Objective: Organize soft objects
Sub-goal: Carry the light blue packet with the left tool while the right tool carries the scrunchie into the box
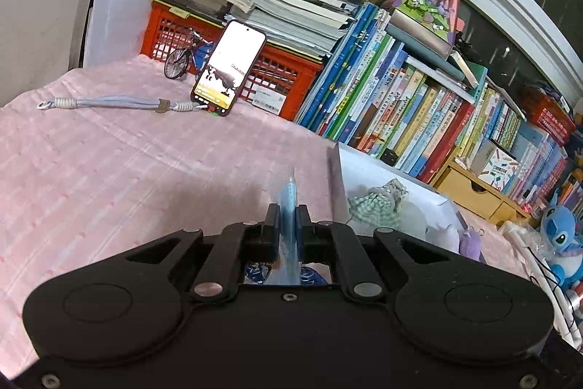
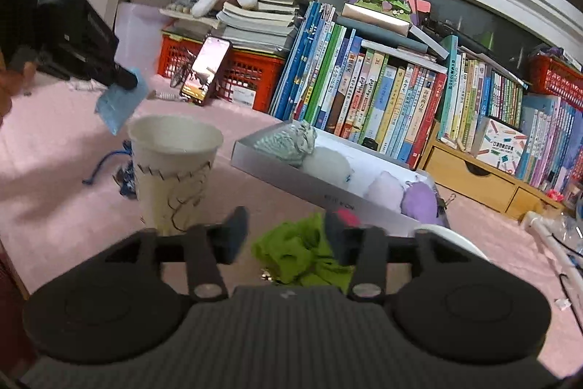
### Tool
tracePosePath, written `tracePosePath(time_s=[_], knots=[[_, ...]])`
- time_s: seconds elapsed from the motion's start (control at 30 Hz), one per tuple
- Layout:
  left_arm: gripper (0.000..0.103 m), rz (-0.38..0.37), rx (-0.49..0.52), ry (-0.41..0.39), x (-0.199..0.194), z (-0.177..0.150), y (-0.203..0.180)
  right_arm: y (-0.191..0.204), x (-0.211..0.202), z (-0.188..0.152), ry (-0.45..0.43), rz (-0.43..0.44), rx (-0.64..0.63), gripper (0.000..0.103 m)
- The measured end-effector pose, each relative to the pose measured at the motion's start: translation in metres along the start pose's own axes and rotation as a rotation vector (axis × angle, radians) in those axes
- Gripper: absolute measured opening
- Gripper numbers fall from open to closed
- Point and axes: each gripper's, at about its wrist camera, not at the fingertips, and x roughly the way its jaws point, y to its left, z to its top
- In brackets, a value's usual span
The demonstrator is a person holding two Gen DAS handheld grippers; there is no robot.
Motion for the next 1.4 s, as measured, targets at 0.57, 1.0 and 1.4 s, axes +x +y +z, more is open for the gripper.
tracePosePath(time_s=[0.57,1.0,1.4], knots=[[0.008,-0.033,0.058,0.012,0.008,0.003,-0.018,0.03,0.044,-0.005,0.086,-0.147,-0.241,0.087],[0.008,-0.102,0.103,0.032,0.019,0.02,-0.045,0.017,0.041,0.006,0.062,-0.073,-0.144,0.03],[0.008,-0.095,0.218,0.013,0.042,0.061,-0.098,-0.044,0.032,0.061,-0.008,0.011,0.1,0.031]])
